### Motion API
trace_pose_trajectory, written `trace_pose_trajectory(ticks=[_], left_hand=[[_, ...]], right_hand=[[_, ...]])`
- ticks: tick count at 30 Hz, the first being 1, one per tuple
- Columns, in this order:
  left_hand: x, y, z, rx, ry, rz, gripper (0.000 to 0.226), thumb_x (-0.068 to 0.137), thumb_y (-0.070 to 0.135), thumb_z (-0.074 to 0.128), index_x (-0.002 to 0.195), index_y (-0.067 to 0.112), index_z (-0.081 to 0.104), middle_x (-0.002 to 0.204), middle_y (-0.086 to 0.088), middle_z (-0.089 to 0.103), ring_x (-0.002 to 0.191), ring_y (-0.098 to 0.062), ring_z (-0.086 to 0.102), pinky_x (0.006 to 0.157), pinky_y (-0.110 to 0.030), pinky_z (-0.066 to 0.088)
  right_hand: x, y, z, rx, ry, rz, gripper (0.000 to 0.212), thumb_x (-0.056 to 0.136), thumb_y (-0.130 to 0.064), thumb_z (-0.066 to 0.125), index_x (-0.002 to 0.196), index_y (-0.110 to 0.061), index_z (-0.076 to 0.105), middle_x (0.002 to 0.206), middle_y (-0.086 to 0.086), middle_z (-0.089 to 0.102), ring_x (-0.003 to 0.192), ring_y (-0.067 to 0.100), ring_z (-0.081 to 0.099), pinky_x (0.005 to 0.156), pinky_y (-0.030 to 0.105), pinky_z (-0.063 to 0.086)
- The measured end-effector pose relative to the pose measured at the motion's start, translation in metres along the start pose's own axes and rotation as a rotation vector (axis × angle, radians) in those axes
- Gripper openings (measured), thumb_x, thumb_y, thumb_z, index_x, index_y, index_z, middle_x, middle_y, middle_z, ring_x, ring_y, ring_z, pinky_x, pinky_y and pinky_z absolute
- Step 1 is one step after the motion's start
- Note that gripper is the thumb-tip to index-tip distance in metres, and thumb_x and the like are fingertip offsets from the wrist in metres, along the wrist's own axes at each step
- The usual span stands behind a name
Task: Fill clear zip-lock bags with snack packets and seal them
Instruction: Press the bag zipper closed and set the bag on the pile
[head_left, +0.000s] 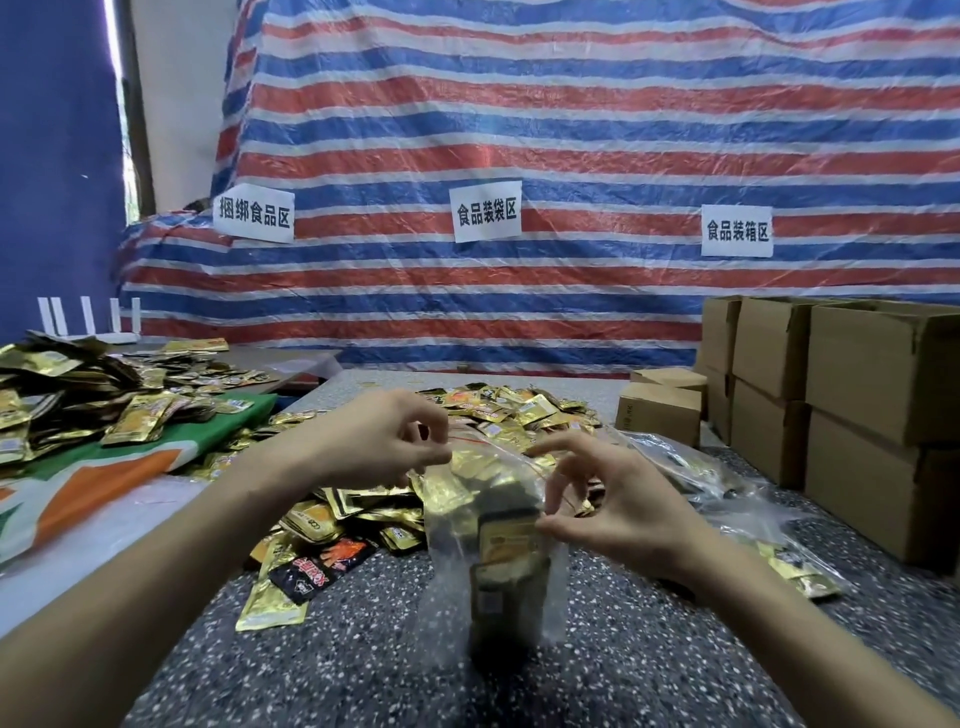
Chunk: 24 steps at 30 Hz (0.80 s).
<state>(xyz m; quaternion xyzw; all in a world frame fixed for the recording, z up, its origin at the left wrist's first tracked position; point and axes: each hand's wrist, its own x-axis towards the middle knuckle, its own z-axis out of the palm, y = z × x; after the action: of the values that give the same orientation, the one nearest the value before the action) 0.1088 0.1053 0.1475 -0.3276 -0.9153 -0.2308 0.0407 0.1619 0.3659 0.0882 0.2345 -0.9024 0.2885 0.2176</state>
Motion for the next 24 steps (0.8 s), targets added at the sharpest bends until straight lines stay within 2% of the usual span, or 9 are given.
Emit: trace_pose_trajectory(ticks=[4, 6, 9, 11, 13, 15, 17, 20, 24], left_hand=[[-0.003, 0.007, -0.006, -0.027, 0.040, 0.065, 0.013, 0.094, 0.028, 0.063, 0.082, 0.029, 0.065, 0.083, 0.009, 0.065, 0.071, -0.001, 0.061, 0.064, -0.018, 0.047], [-0.004, 0.006, -0.007, -0.026, 0.070, 0.099, 0.015, 0.093, 0.025, 0.065, 0.079, 0.031, 0.065, 0.081, 0.011, 0.063, 0.072, 0.001, 0.059, 0.064, -0.016, 0.043], [-0.006, 0.004, -0.007, -0.112, 0.114, 0.130, 0.012, 0.088, 0.017, 0.070, 0.082, 0.027, 0.073, 0.078, 0.011, 0.068, 0.070, 0.004, 0.062, 0.061, -0.015, 0.047], [-0.008, 0.003, -0.008, -0.162, 0.157, 0.157, 0.011, 0.083, 0.008, 0.074, 0.086, 0.019, 0.077, 0.077, 0.006, 0.072, 0.068, -0.002, 0.067, 0.061, -0.017, 0.052], [-0.008, 0.004, -0.008, -0.196, 0.181, 0.188, 0.016, 0.080, 0.004, 0.077, 0.086, 0.019, 0.077, 0.076, 0.005, 0.074, 0.069, -0.005, 0.070, 0.063, -0.019, 0.056], [-0.008, 0.005, -0.008, -0.204, 0.186, 0.213, 0.021, 0.079, 0.002, 0.078, 0.085, 0.022, 0.077, 0.077, 0.006, 0.074, 0.071, -0.005, 0.070, 0.067, -0.024, 0.059], [-0.008, 0.007, -0.007, -0.201, 0.189, 0.231, 0.021, 0.078, 0.003, 0.079, 0.086, 0.023, 0.078, 0.077, 0.007, 0.074, 0.073, -0.006, 0.069, 0.071, -0.029, 0.060], [-0.008, 0.007, -0.007, -0.204, 0.192, 0.241, 0.020, 0.079, 0.004, 0.079, 0.085, 0.023, 0.078, 0.075, 0.010, 0.072, 0.071, -0.006, 0.068, 0.073, -0.032, 0.060], [-0.009, 0.006, -0.009, -0.208, 0.179, 0.236, 0.019, 0.079, 0.003, 0.078, 0.085, 0.021, 0.078, 0.076, 0.010, 0.073, 0.070, -0.004, 0.068, 0.070, -0.026, 0.059]], right_hand=[[0.009, -0.004, -0.013, -0.151, -0.073, -0.011, 0.028, 0.072, -0.041, 0.083, 0.097, -0.034, 0.071, 0.083, -0.015, 0.061, 0.087, -0.002, 0.047, 0.080, 0.027, 0.037], [0.012, -0.007, -0.020, -0.201, -0.077, 0.019, 0.025, 0.066, -0.054, 0.078, 0.079, -0.035, 0.072, 0.089, -0.017, 0.057, 0.096, -0.002, 0.044, 0.089, 0.030, 0.035], [0.016, -0.007, -0.030, -0.183, -0.170, 0.101, 0.020, 0.065, -0.046, 0.081, 0.068, -0.032, 0.067, 0.114, -0.018, 0.054, 0.112, -0.003, 0.040, 0.092, 0.030, 0.034], [0.018, -0.007, -0.034, -0.128, -0.284, 0.127, 0.019, 0.072, -0.029, 0.083, 0.075, -0.026, 0.065, 0.123, -0.015, 0.054, 0.115, -0.002, 0.044, 0.092, 0.025, 0.034], [0.019, -0.009, -0.037, -0.058, -0.393, 0.124, 0.018, 0.079, -0.019, 0.079, 0.091, -0.021, 0.066, 0.115, -0.010, 0.061, 0.105, 0.004, 0.054, 0.088, 0.032, 0.046], [0.022, -0.015, -0.039, -0.032, -0.496, 0.113, 0.032, 0.084, -0.015, 0.075, 0.110, -0.032, 0.066, 0.117, -0.010, 0.062, 0.102, 0.008, 0.059, 0.087, 0.040, 0.053], [0.024, -0.022, -0.039, -0.046, -0.618, 0.132, 0.053, 0.085, -0.014, 0.070, 0.125, -0.047, 0.061, 0.128, -0.015, 0.059, 0.112, 0.016, 0.059, 0.094, 0.042, 0.052], [0.029, -0.030, -0.037, -0.177, -0.738, 0.151, 0.056, 0.080, -0.017, 0.062, 0.127, -0.047, 0.060, 0.113, -0.033, 0.045, 0.111, 0.019, 0.058, 0.095, 0.045, 0.050], [0.034, -0.033, -0.036, -0.364, -0.654, 0.108, 0.036, 0.089, -0.023, 0.062, 0.121, -0.038, 0.062, 0.101, -0.015, 0.047, 0.097, 0.007, 0.051, 0.077, 0.027, 0.046]])
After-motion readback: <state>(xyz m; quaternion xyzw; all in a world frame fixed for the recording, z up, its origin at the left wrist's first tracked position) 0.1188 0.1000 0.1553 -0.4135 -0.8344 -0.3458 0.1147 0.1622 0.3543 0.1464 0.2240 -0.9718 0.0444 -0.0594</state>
